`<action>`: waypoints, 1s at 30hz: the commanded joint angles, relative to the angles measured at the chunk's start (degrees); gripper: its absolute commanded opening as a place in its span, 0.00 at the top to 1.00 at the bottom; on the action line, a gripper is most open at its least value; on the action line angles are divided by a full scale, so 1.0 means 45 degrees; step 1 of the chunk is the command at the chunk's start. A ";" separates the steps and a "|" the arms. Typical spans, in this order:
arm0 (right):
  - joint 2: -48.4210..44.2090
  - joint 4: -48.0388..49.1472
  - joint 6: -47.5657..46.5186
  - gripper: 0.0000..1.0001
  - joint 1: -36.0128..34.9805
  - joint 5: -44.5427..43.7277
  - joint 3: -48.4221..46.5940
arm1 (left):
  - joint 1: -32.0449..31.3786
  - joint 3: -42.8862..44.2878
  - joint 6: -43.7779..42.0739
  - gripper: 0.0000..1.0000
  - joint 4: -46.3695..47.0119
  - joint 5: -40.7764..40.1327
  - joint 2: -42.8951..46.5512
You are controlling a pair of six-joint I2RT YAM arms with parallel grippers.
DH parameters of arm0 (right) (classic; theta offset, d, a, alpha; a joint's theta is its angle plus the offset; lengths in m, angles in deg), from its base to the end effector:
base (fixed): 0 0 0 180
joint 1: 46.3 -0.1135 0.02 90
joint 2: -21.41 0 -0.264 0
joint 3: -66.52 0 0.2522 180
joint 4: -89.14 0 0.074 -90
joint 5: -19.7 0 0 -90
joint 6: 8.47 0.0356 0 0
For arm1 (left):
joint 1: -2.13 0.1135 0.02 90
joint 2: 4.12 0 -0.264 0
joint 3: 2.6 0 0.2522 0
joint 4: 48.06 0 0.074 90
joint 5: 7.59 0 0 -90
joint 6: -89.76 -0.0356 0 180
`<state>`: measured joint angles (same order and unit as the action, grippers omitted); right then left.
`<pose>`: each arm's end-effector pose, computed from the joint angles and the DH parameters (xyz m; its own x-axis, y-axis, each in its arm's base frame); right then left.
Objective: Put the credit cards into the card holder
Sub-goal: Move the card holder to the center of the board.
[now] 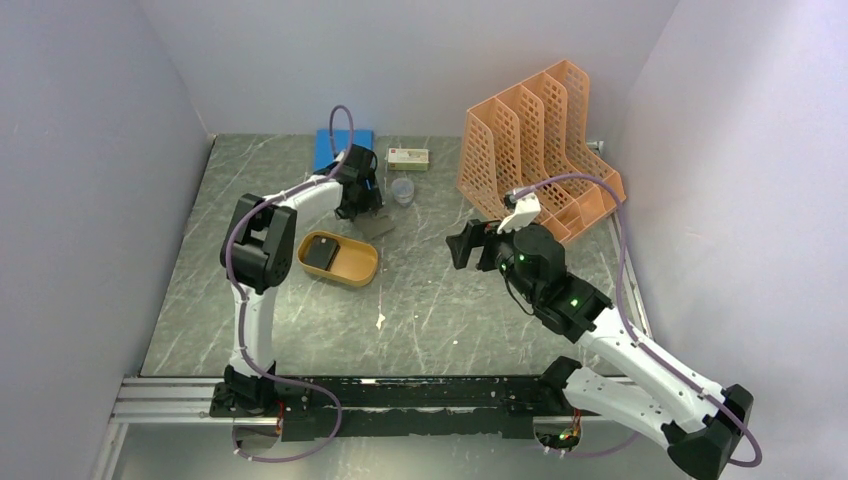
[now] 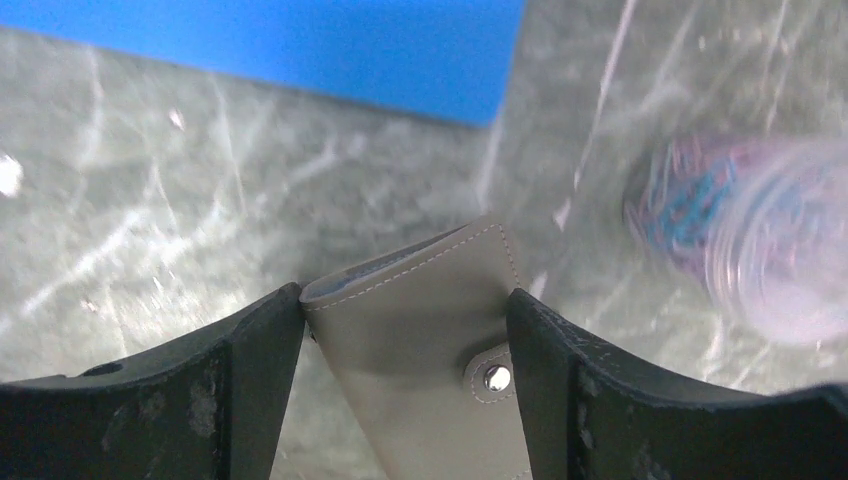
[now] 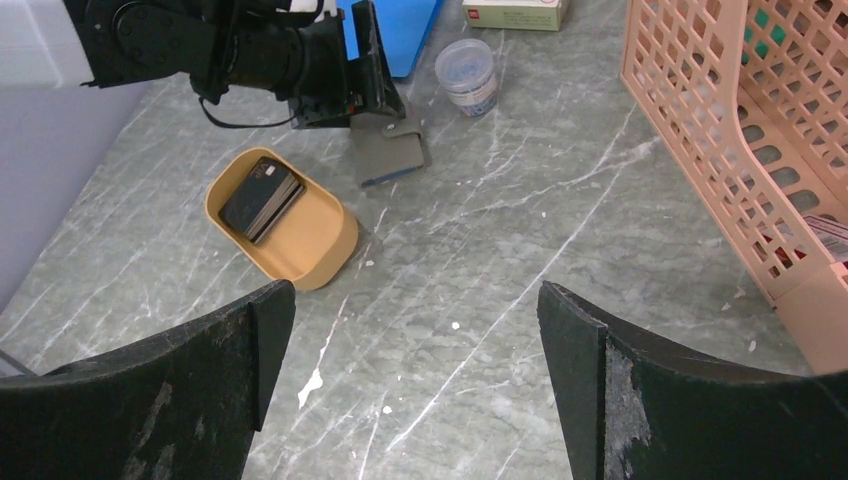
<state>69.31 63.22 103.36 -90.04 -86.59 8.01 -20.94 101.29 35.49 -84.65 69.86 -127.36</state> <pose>0.1480 0.1278 0.3273 -0.3512 0.1580 -0.9229 -0.3637 0.8853 0.2899 0.4295 -0.1745 0.1606 -0.7767 -0.2887 -0.5598 -0.2255 0.9573 -0.1809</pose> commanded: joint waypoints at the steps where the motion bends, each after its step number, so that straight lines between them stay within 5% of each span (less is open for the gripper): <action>1: -0.0263 -0.0308 0.0106 0.05 -0.0047 -0.0120 0.0189 | -0.0557 -0.1191 -0.0194 0.25 0.0025 0.0620 0.0781; 30: -0.1197 -0.1593 0.1836 0.06 -0.0048 0.0329 0.1478 | -0.5902 -0.4711 0.0603 0.28 0.0972 0.0743 0.3393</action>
<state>65.42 57.79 109.52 -90.04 -85.85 13.43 -45.18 83.04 36.69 -81.24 73.62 -114.66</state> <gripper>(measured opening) 0.948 0.726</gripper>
